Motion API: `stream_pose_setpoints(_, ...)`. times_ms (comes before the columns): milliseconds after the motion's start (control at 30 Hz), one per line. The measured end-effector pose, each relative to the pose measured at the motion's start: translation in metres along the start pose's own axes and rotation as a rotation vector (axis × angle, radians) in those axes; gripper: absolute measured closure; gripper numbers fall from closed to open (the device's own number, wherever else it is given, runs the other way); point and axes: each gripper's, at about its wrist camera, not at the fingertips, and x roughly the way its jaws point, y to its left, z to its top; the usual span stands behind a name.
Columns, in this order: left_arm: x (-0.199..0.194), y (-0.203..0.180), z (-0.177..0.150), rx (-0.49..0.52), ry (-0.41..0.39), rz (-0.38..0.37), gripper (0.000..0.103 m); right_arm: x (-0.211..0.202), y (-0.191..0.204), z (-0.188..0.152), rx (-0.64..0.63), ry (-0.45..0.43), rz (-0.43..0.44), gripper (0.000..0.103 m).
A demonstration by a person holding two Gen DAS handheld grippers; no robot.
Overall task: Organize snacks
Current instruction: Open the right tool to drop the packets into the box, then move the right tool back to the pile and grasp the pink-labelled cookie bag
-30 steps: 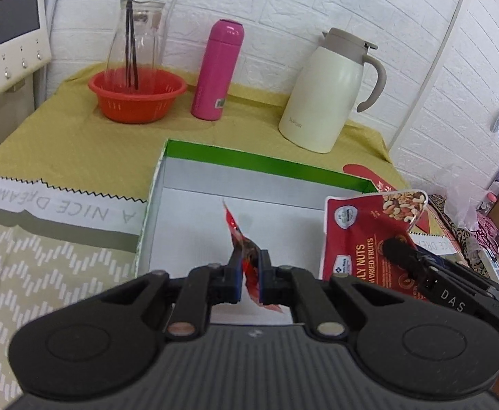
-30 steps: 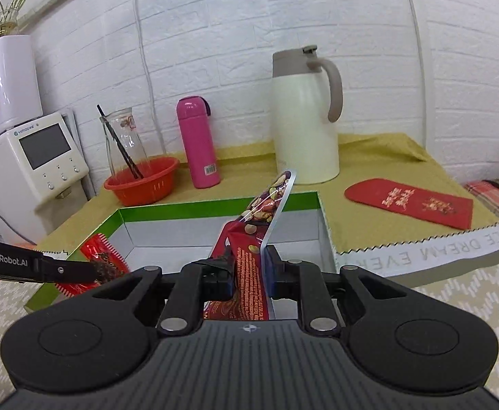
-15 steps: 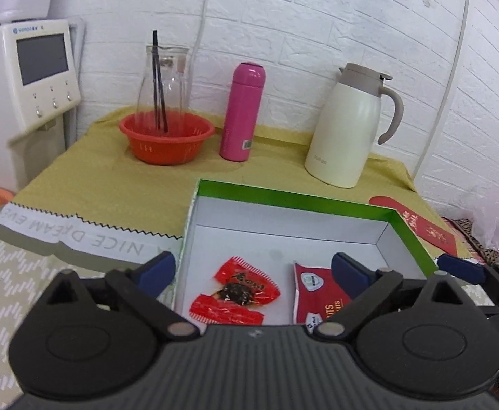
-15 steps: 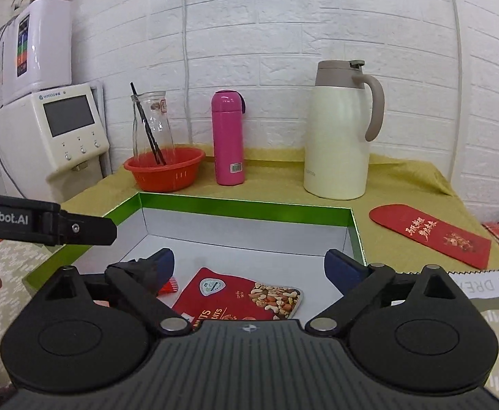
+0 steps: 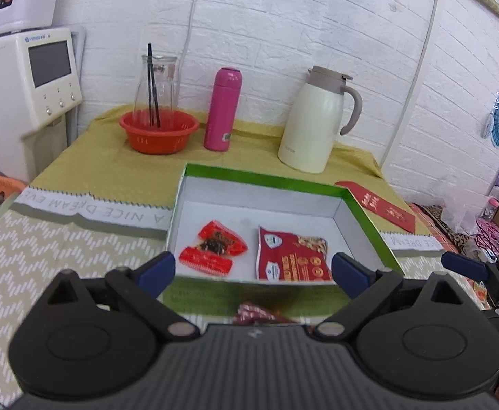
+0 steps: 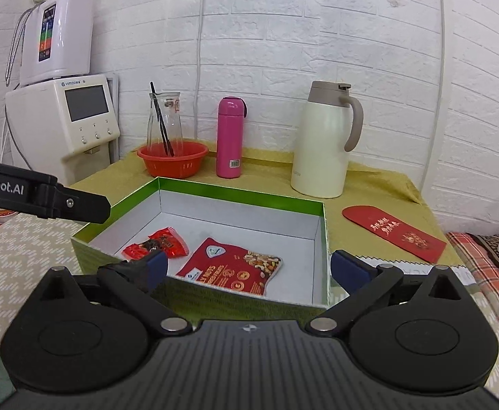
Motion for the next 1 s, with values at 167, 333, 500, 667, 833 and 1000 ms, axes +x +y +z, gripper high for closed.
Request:
stream_pose_setpoints(167, -0.032, 0.002, -0.046, -0.01, 0.031, -0.034, 0.006, -0.043, -0.004, -0.039, 0.051, 0.014, 0.0, 0.0)
stream_pose_setpoints(333, -0.054, 0.008, -0.094, -0.008, 0.07, -0.039, 0.006, -0.07, 0.002, -0.084, 0.121, 0.015, 0.029, 0.0)
stream_pose_setpoints(500, -0.068, 0.022, -0.133, -0.009, 0.122, -0.054, 0.006, -0.079, 0.037, -0.109, 0.075, 0.083, 0.138, 0.0)
stream_pose_setpoints(667, -0.087, 0.05, -0.147, -0.076, 0.124, -0.021, 0.006, -0.074, 0.073, -0.111, 0.017, 0.098, 0.263, 0.0)
stream_pose_setpoints(833, -0.101, 0.07, -0.147, -0.127, 0.111, 0.001, 0.006, -0.052, 0.099, -0.102, -0.017, 0.111, 0.301, 0.0)
stream_pose_setpoints(1000, -0.1, 0.064, -0.144, -0.111, 0.117, -0.035, 0.006, -0.058, 0.097, -0.102, -0.053, 0.105, 0.289, 0.024)
